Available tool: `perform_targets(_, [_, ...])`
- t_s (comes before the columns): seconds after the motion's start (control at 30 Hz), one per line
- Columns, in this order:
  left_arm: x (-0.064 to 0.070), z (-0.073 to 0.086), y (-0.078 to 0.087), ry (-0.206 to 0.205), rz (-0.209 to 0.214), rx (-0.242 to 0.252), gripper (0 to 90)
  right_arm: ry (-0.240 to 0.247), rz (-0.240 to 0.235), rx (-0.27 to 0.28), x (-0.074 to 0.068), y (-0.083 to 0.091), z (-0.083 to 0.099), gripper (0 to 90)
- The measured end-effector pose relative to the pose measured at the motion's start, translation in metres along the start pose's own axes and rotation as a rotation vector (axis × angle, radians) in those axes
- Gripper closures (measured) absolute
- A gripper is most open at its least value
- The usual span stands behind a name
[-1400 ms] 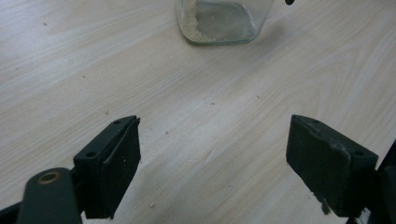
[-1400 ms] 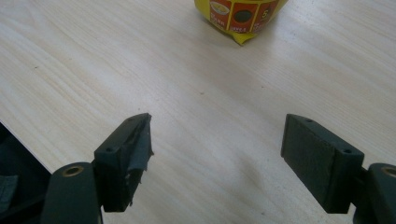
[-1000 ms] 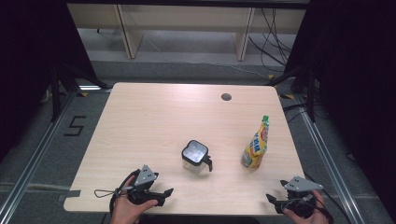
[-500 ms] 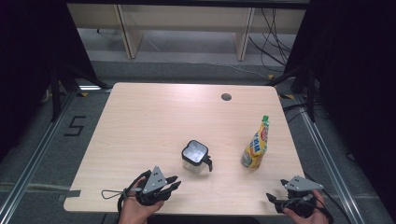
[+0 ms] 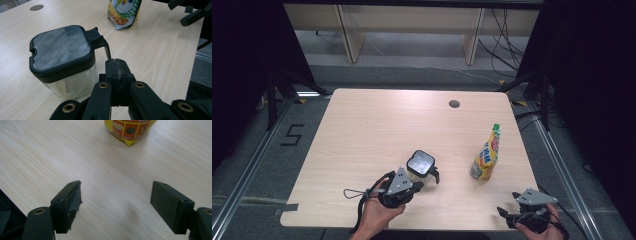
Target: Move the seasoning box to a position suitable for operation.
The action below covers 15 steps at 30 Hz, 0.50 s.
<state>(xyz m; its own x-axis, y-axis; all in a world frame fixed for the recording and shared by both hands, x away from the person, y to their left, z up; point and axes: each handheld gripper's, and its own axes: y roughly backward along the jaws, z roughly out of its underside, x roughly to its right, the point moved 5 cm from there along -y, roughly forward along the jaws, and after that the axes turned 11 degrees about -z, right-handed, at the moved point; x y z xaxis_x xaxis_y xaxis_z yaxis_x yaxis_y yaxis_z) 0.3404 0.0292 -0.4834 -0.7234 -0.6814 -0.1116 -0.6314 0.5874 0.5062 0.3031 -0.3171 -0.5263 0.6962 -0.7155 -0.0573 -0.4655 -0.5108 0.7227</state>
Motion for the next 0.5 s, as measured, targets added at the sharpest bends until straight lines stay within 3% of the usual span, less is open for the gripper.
perform_targets(0.07, [0.001,-0.005,-0.004,0.038,0.014,0.012,89.2,0.008,-0.001,-0.001,0.001,0.0,0.0,25.7])
perform_targets(0.13, [-0.001,-0.011,-0.008,0.02,0.018,0.019,89.2,0.021,-0.001,0.0,0.002,0.0,-0.001,25.7])
perform_targets(0.3, [0.0,-0.023,-0.019,0.036,0.023,0.024,89.2,0.025,-0.003,-0.019,0.0,-0.001,0.0,25.8])
perform_targets(0.37, [0.0,-0.026,-0.021,0.019,0.02,0.023,89.1,0.049,-0.001,-0.016,0.001,-0.002,0.0,25.8])
perform_targets(0.43, [-0.001,-0.031,-0.025,0.004,0.013,0.012,89.1,0.036,-0.013,-0.017,-0.001,-0.002,0.0,25.8])
perform_targets(0.5, [-0.004,-0.04,-0.031,0.015,0.001,0.008,89.1,0.038,-0.017,-0.024,-0.002,-0.003,0.0,25.9])
